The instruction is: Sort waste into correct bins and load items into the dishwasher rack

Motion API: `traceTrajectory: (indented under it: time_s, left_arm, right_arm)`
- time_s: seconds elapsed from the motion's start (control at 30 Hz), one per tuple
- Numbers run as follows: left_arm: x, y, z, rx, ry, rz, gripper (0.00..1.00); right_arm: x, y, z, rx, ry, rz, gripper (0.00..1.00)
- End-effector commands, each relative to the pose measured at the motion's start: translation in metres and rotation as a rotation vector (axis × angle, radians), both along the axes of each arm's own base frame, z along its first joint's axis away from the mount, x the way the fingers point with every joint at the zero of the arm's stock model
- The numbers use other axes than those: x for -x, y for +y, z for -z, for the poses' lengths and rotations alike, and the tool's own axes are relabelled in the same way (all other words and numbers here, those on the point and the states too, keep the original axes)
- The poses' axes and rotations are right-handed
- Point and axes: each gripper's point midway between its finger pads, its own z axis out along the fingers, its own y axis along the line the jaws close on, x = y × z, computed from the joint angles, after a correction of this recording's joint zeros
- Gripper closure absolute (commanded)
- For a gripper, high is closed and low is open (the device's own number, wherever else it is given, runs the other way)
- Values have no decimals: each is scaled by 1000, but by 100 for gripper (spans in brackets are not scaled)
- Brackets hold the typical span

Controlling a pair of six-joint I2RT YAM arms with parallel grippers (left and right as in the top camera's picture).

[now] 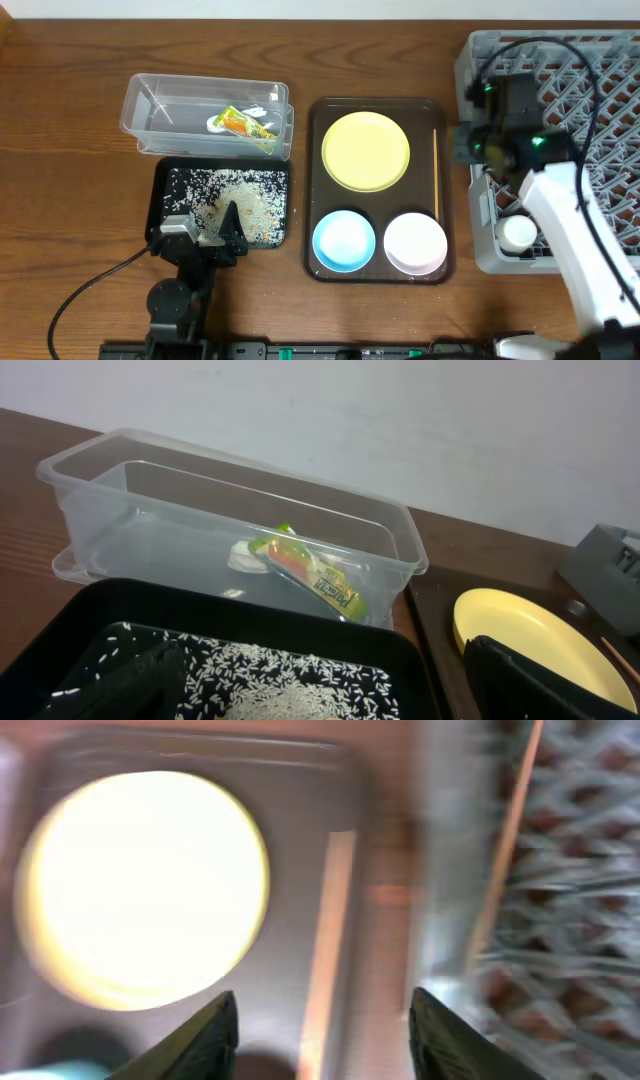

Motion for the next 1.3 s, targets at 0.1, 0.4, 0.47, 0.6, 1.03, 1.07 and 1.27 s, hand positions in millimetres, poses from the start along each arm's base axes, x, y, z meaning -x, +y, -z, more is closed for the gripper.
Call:
traceTrajectory:
  time_s: [0.1, 0.4, 0.47, 0.6, 1.03, 1.07, 1.27]
  left_arm:
    - [0, 1, 16, -12, 35, -4, 9]
    - [0, 1, 16, -12, 35, -4, 9]
    - [0, 1, 16, -12, 36, -4, 9]
    - [0, 1, 16, -12, 35, -4, 9]
    - [0, 1, 16, -12, 35, -4, 9]
    - [0, 1, 16, -12, 35, -4, 9]
    - [0, 1, 16, -12, 36, -5, 9]
  right_arm:
    - [28, 39, 40, 15, 139, 74, 58]
    - [26, 14, 108, 155, 250, 241, 66]
    - [23, 16, 119, 146, 270, 227, 69]
    - [23, 16, 141, 164, 314, 211, 70]
    - [20, -8, 156, 225, 335, 283, 69]
    - [23, -10, 157, 229, 348, 286, 69]
    - [32, -13, 166, 226, 371, 287, 81]
